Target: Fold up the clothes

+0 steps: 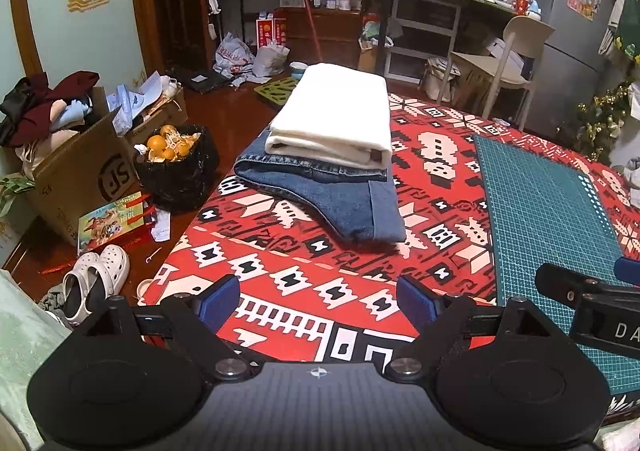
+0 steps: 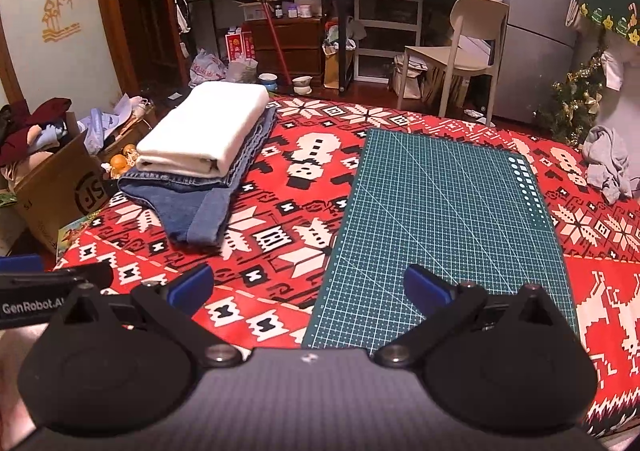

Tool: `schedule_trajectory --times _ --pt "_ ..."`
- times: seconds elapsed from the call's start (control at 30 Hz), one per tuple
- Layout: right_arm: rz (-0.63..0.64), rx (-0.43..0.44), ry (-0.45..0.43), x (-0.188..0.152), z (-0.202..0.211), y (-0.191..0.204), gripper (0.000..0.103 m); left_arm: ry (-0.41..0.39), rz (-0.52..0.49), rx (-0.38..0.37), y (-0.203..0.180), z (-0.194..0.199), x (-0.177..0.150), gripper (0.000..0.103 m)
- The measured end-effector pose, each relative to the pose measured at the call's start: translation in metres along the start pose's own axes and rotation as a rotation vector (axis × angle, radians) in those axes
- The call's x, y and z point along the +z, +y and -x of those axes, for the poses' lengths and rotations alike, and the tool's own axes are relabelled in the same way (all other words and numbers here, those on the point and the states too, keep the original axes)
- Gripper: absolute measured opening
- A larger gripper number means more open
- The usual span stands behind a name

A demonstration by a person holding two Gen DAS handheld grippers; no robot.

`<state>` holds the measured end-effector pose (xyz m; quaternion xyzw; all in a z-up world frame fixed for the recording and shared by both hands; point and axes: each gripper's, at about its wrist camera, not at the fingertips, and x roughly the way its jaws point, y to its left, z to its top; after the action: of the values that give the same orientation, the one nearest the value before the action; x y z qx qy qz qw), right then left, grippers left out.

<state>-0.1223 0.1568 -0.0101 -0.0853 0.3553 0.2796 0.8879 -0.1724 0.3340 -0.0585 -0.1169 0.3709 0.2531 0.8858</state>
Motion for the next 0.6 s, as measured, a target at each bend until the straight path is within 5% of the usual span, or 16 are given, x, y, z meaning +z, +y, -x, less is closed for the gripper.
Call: schedule_trajectory --times 0.6 --pt "0.038 0.011 0.007 -0.004 -0.003 0.013 0.102 0.0 -0.005 -0.007 0.0 0.0 -0.001 0.086"
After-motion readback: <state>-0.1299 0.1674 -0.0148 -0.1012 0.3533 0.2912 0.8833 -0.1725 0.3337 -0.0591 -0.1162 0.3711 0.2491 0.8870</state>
